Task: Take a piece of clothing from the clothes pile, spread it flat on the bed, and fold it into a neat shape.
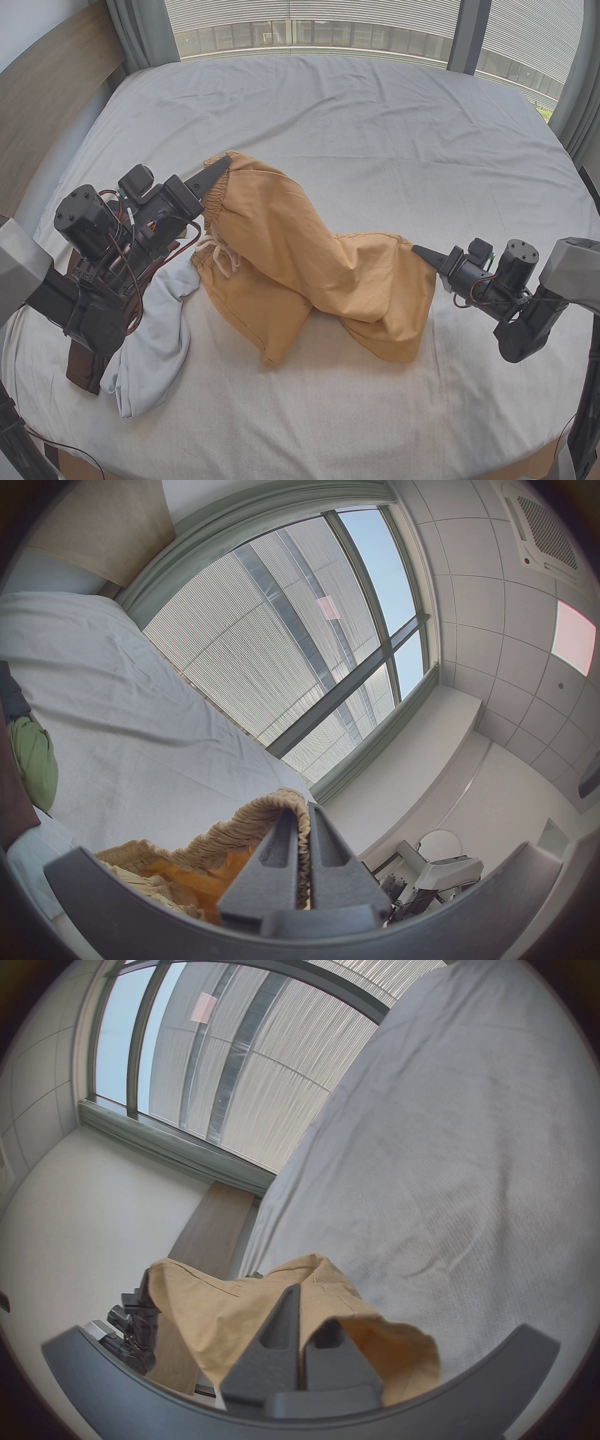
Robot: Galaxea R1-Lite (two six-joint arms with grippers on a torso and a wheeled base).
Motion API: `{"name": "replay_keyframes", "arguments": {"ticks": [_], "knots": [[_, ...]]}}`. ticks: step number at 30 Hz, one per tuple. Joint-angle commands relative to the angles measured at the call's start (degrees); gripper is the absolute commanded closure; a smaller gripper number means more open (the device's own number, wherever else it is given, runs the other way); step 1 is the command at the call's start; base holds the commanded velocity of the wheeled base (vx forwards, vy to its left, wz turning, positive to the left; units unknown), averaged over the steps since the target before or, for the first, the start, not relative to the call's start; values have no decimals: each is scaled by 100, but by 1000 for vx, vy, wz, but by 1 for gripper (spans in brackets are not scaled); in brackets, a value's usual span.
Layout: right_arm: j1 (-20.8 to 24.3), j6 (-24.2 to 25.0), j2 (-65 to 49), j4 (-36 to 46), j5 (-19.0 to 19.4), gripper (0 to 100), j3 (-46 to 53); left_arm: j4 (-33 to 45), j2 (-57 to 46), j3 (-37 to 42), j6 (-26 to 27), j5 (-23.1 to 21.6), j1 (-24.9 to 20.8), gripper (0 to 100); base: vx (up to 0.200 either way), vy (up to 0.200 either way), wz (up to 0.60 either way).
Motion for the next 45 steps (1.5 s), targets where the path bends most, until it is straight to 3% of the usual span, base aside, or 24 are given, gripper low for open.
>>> {"name": "replay_keyframes", "arguments": {"ticks": [1,7,12,17,24,25,32,45], "knots": [[-3,7,-1338,17,28,100,543,-4,-305,-23,-128,-4,-117,100,0,0,0],[32,-19,-2498,34,159,100,1115,-4,-806,3,-567,-12,-293,100,0,0,0],[14,-46,-3272,52,695,100,1624,5,-824,82,-716,-21,-310,100,0,0,0],[-3,-178,-3359,52,1100,100,2222,-4,-446,117,-637,23,-258,100,0,0,0],[-3,-591,-2639,52,1117,100,2468,-4,-147,117,-435,14,-108,100,0,0,0],[23,-881,-2155,43,1135,100,2574,-4,-121,117,-374,5,-73,100,0,0,0],[32,-1347,-1057,34,1276,100,2582,-4,-121,161,-347,-4,-82,100,0,0,0],[14,-1575,-169,17,1267,100,2398,-4,2,205,-101,-4,-82,100,0,0,0]]}}
